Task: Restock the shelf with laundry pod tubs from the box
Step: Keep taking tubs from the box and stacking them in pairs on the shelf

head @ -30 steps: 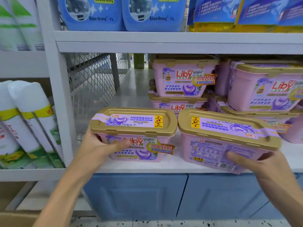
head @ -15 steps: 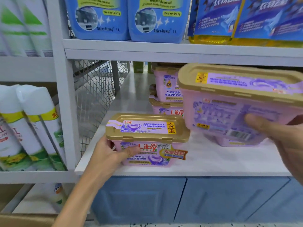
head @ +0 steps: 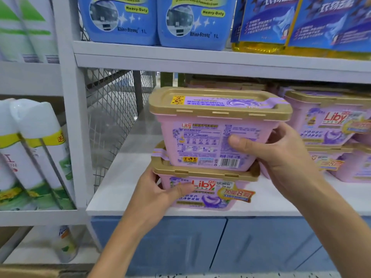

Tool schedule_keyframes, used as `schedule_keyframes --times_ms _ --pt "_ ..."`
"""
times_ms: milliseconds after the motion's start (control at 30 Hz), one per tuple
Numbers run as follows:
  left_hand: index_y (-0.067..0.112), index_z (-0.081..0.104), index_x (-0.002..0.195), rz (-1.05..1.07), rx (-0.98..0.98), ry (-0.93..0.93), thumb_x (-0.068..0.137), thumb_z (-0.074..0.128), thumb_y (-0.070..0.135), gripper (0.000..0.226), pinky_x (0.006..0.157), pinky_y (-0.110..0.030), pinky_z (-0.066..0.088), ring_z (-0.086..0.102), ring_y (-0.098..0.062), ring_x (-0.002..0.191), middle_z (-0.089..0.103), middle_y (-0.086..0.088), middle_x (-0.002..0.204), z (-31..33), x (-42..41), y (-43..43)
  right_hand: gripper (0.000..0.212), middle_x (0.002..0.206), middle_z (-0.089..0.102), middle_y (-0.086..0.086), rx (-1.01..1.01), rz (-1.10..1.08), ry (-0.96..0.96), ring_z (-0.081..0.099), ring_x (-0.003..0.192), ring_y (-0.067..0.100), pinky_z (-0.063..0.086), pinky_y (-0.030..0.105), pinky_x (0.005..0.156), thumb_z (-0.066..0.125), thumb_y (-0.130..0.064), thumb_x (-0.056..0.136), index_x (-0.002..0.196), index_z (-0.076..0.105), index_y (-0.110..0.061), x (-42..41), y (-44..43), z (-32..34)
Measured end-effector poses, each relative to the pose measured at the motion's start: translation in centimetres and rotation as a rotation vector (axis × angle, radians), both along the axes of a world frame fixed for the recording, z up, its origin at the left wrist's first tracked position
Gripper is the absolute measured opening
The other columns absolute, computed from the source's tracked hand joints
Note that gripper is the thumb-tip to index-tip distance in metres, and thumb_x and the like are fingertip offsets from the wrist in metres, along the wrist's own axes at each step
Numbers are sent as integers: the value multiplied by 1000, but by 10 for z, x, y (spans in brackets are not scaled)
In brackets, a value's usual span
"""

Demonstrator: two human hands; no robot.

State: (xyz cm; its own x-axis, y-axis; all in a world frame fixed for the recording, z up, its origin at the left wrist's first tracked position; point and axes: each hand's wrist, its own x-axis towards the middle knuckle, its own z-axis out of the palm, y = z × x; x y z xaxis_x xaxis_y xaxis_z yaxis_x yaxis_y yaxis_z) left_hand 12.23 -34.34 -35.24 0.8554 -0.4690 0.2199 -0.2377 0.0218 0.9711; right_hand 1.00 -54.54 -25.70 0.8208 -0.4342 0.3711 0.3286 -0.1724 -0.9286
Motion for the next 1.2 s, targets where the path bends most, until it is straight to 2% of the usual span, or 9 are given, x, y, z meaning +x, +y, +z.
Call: schedule_keyframes --times_ms 233,467,567,667,767,867,1000,1100,1200 --pt "24 68 111 36 12 14 70 89 10 48 84 -30 57 71 0 98 77 15 104 1 -6 -3 57 99 79 -3 -67 -17 67 77 85 12 57 20 60 79 -32 64 115 64 -13 -3 8 -3" --pt "23 68 113 43 43 30 73 88 9 47 83 -34 57 71 -1 98 77 15 105 3 -8 -3 57 100 79 -1 -47 2 101 77 87 15 59 24 62 80 -27 66 118 63 -13 -4 6 -1" --pt "21 66 112 33 -9 34 73 86 4 48 73 -24 57 71 3 93 77 18 101 2 -12 -5 49 92 80 -7 -55 5 120 75 74 6 52 16 50 78 -27 67 112 64 -16 -4 7 2" --pt "18 63 114 7 -8 39 71 88 5 51 71 -13 54 70 4 93 77 18 99 5 -19 -7 49 94 80 -8 -56 10 158 76 80 10 55 20 54 77 -30 65 111 65 -18 -5 4 6" --pt "14 55 130 -65 -73 71 54 100 17 88 84 -19 58 70 -10 113 76 8 110 12 -10 5 50 101 79 -5 -61 23 183 76 88 13 59 25 60 78 -27 67 114 65 -18 -9 -1 9" --pt "20 42 151 -89 -193 56 43 98 42 124 105 -18 48 54 0 133 59 14 144 43 -4 18 53 107 78 -5 -34 55 182 74 97 10 58 20 69 80 -17 69 119 62 -17 -16 -2 8" --pt "26 64 127 -26 3 -140 68 92 37 66 94 -29 58 65 -2 117 72 16 123 92 -7 8 46 106 78 -8 -10 62 205 73 98 7 57 16 73 77 0 80 120 62 -17 -15 0 8" --pt "29 66 122 96 93 -171 74 87 32 53 87 -37 62 70 4 100 74 21 111 105 -11 0 46 99 79 -8 21 26 203 74 91 6 56 16 69 76 7 80 119 62 -13 -15 1 11" --pt "31 67 123 137 74 -205 77 86 29 49 94 -39 58 67 -1 106 73 16 119 111 -18 0 51 99 79 -5 79 -42 122 73 95 9 57 17 71 80 10 71 114 61 -11 -26 8 21"
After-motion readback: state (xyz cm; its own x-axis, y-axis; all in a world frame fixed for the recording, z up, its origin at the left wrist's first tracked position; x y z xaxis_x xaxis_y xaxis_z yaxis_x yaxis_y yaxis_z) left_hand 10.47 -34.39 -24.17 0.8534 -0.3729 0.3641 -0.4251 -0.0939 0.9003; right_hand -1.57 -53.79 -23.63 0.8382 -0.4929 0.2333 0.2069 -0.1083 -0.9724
